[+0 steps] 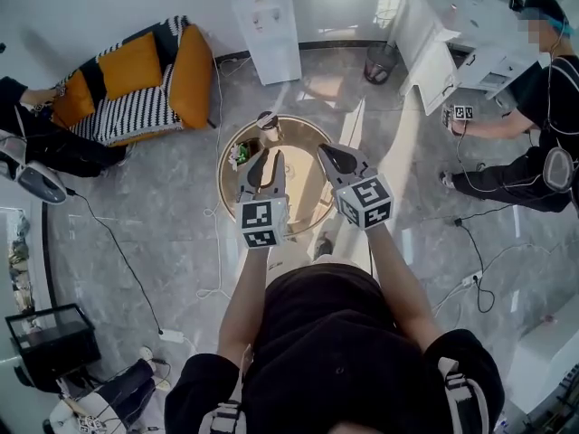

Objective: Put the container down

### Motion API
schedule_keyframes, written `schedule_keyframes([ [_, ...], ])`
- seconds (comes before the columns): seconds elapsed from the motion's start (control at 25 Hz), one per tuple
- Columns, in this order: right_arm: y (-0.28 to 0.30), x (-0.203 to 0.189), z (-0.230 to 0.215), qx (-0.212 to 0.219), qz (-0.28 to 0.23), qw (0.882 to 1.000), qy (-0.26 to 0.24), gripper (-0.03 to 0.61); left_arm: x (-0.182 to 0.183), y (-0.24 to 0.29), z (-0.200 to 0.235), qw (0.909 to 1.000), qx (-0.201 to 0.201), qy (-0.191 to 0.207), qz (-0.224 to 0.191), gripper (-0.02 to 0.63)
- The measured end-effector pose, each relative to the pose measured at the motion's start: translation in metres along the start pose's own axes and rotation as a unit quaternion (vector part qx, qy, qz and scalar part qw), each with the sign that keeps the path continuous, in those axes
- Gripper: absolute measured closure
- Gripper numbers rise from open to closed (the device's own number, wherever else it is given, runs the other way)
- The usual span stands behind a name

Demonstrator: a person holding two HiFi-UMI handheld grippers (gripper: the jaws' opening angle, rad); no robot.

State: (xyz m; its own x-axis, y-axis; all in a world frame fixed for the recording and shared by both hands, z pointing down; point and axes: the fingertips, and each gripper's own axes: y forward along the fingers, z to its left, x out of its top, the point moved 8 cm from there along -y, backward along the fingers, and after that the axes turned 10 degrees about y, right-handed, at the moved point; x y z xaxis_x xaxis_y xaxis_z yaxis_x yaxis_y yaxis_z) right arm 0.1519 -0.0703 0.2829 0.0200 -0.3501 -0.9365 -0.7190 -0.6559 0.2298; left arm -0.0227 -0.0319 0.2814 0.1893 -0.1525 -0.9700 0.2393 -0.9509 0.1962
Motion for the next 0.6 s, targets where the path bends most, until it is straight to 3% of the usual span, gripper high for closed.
schedule_keyframes([
  [0.32, 0.000, 0.002, 0.009, 0.012, -0.004, 1.000, 0.000, 0.575, 0.010, -0.005, -0.004, 0.9998, -0.017, -0.004, -0.011, 0.588],
  [0.6, -0.005, 0.004, 0.011, 0.013, -0.005, 1.000, 0.002, 0.575, 0.017, -0.010, -0.003, 0.9996, -0.024, -0.004, -0.011, 0.595],
])
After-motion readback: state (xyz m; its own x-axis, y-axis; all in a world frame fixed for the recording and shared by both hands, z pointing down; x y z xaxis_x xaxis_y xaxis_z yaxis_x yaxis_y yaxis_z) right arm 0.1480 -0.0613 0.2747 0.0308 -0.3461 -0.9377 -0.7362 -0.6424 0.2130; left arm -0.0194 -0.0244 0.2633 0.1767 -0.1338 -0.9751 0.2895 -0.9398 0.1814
